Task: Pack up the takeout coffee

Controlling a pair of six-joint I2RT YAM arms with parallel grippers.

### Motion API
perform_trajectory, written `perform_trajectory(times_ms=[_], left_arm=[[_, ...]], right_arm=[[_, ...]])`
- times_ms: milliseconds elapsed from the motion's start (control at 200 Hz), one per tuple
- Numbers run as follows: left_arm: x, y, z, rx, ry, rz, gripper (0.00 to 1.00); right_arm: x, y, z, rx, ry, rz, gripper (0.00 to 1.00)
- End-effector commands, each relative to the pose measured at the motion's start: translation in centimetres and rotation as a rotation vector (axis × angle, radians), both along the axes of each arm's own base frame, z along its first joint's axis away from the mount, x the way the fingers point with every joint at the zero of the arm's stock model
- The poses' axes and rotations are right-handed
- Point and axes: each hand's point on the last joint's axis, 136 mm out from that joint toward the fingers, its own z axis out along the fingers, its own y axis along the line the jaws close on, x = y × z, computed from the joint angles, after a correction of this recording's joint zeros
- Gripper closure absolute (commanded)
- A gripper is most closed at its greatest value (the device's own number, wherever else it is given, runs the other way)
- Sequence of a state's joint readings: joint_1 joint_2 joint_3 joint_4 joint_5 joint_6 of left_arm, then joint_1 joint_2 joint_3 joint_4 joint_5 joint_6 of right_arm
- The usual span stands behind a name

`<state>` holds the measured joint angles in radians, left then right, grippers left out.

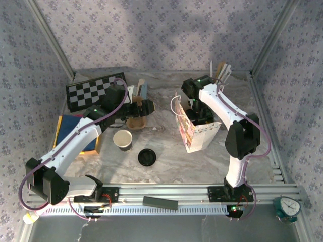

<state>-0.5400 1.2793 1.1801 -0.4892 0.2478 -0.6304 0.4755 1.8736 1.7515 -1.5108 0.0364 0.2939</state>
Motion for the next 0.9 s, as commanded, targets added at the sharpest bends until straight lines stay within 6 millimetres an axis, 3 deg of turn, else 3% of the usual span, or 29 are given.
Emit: perform_trajectory(times_ms=[0,895], left_arm=[[0.47,-0.40,1.74,-0.038,-0.031,-0.005,0.00],[0.49,-0.44,1.89,-0.041,-0.033,-0.005,0.00]], right_arm=[[-0.85,-0.10,-0.04,0.007,0.038,0.002,0.36],[-0.79,-0.11,0.26,0.008,0.030,0.001,0.37]])
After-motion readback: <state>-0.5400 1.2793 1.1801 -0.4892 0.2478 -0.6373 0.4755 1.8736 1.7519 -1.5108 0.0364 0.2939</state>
